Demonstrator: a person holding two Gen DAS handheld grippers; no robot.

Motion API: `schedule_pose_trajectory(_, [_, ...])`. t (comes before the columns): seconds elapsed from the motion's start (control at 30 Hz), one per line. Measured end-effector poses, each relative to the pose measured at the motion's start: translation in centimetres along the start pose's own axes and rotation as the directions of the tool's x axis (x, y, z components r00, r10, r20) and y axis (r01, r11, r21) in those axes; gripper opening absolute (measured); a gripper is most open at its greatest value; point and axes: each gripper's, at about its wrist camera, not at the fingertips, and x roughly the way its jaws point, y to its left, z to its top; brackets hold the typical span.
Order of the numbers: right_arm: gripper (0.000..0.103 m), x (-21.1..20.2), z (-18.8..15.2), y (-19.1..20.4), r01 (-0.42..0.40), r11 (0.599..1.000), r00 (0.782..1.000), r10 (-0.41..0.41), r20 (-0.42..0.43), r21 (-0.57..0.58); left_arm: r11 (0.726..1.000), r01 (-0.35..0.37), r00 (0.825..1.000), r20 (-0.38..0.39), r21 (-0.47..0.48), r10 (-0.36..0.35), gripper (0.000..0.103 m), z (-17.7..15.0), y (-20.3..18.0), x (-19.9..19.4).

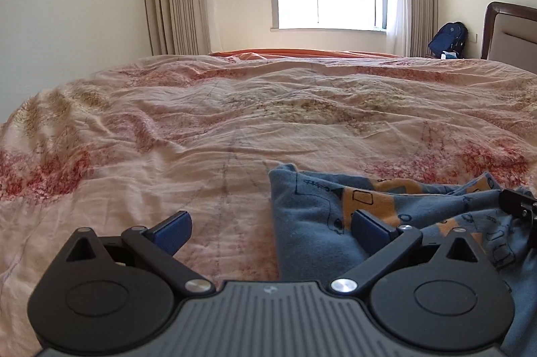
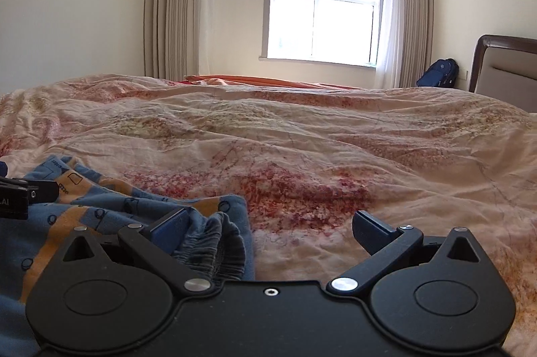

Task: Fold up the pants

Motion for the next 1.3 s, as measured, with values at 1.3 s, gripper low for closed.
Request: schedule_pose_trajectory(1.3, [0.103,-6.2,-7.7,-1.2,-0.251,0.958,0.965,0.238,0.11,0.136,0.987,0.15,0.984,0.108,-0.061,-0.143,0.102,-9.1,1.1,-9.4])
